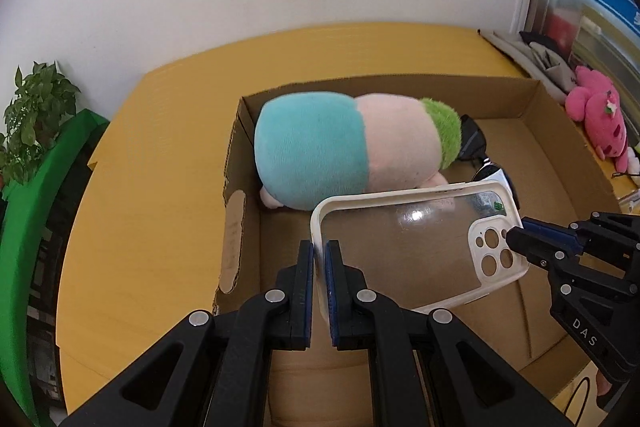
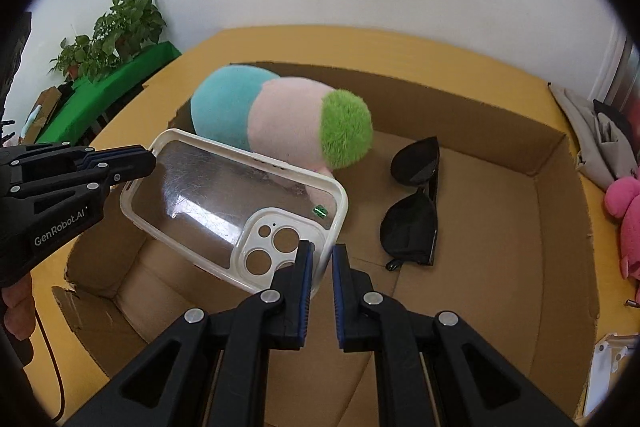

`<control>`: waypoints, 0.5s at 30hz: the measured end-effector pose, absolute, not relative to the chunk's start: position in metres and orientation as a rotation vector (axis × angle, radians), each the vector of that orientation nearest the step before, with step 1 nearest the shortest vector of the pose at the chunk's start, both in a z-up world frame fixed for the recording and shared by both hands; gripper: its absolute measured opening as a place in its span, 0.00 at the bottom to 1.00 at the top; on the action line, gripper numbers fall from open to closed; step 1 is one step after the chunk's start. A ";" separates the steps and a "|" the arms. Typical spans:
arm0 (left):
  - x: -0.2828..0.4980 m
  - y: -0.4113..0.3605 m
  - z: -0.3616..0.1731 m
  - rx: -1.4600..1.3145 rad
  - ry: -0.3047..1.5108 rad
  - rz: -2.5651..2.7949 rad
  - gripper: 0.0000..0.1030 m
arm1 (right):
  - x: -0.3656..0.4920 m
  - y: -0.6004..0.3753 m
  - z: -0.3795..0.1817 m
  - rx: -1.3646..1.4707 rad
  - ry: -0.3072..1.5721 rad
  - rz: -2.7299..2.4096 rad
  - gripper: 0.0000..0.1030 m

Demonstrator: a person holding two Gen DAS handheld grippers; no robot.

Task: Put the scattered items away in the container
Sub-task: 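Lift the phone case with the left gripper and carry it over the box, then open the left gripper to drop the phone case into the box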

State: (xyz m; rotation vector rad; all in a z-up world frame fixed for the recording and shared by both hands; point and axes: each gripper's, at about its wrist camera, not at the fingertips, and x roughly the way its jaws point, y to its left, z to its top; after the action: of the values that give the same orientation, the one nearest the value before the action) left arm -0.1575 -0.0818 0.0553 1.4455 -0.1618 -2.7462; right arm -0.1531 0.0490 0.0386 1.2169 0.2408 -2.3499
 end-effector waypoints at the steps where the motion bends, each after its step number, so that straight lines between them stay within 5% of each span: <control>1: -0.162 -0.083 0.049 1.472 -0.170 -2.725 0.05 | -0.158 0.046 0.034 1.247 0.243 -2.334 0.09; 15: -0.200 -0.087 -0.023 1.819 -0.197 -2.442 0.04 | -0.182 0.014 -0.020 1.565 0.326 -2.134 0.09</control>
State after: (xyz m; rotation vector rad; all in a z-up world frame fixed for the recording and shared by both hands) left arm -0.1997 -0.0873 -0.0233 1.8194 -0.1975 -2.4416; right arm -0.1822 0.0144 -0.0197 1.5653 0.3260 -2.1344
